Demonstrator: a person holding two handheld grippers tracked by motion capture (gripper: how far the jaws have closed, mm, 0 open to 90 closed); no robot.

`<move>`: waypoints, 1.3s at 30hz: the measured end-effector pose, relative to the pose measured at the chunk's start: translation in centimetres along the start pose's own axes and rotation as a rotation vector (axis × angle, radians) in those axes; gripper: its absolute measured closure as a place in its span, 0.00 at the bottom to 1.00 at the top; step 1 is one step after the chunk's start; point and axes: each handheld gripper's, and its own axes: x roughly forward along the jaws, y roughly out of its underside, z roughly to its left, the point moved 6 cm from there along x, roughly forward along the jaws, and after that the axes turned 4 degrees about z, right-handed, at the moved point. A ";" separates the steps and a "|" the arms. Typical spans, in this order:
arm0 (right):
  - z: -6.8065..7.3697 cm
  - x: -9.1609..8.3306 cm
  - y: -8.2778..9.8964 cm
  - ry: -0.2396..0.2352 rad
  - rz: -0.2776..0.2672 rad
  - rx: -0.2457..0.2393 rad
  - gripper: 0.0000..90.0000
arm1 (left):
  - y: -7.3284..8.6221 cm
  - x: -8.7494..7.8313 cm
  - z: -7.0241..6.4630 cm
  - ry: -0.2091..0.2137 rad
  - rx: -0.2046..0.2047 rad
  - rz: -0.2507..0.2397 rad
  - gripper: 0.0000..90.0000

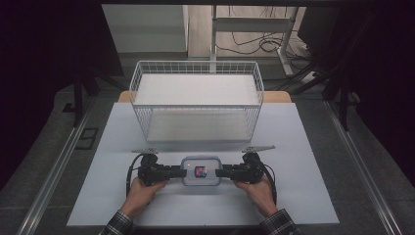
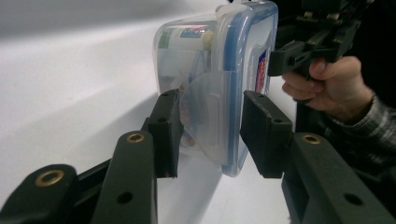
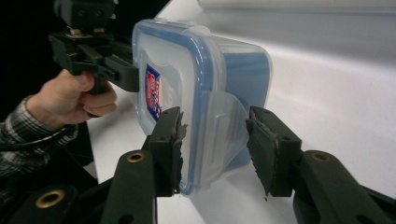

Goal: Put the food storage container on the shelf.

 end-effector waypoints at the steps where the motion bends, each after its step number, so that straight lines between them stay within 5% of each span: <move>1: 0.1 -0.1 -0.1 -0.002 -0.007 -0.007 0.63 | -0.2 -0.2 -0.1 0.009 -0.002 -0.009 0.65; 9: 1.2 -0.8 -1.9 0.001 -0.023 -0.041 0.64 | -1.9 -1.4 -1.2 -0.040 0.049 -0.028 0.64; 16: 2.4 -2.1 -4.5 0.011 -0.047 -0.071 0.64 | -4.7 -2.8 -2.5 -0.040 0.069 -0.082 0.64; 25: 3.7 -4.5 -9.4 0.006 -0.099 -0.095 0.64 | -9.7 -4.7 -4.6 -0.059 0.090 -0.110 0.64; 39: 4.5 -6.9 -17.0 0.015 -0.143 -0.116 0.64 | -17.6 -6.9 -5.7 -0.070 0.110 -0.144 0.64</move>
